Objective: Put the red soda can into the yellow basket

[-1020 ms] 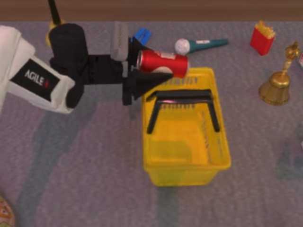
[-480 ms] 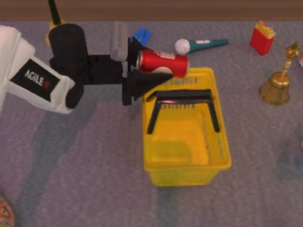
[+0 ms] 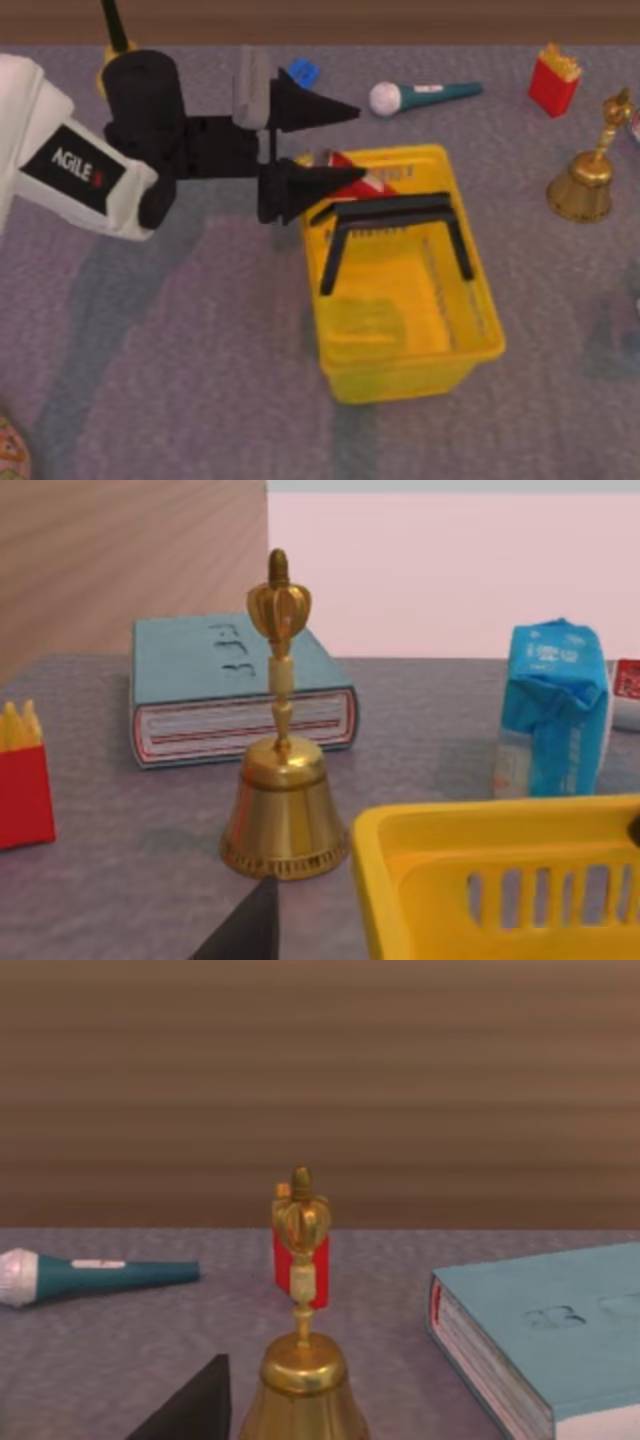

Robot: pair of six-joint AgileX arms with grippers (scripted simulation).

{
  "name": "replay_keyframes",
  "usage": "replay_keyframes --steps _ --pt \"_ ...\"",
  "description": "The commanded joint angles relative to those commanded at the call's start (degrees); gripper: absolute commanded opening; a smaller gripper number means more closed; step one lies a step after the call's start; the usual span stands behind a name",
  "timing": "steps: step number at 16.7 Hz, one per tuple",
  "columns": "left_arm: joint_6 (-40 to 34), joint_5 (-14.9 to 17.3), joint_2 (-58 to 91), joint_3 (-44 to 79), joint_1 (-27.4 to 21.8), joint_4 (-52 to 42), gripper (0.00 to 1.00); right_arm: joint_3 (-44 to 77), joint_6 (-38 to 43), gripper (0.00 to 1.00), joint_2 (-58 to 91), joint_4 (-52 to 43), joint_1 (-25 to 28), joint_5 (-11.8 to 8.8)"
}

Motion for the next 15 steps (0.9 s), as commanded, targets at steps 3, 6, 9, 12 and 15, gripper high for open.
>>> replay_keyframes --steps 3,6,9,12,15 --pt "0.0 0.0 0.0 0.0 0.0 0.0 1.0 0.0 0.0 1.0 0.0 0.0 0.0 0.0" --pt "0.0 0.0 0.0 0.0 0.0 0.0 1.0 0.0 0.0 1.0 0.0 0.0 0.0 0.0" --pt "-0.2 -0.5 -0.8 -0.1 -0.1 -0.4 1.0 0.6 -0.4 1.0 0.6 -0.5 0.3 -0.1" --pt "-2.0 -3.6 -6.1 -1.7 1.2 -2.7 1.0 5.5 -3.5 1.0 5.6 -4.9 2.7 -0.4" --pt "-4.7 -9.7 -16.9 -5.5 3.6 -7.4 1.0 15.5 -9.1 1.0 15.8 -12.8 6.5 -0.7"
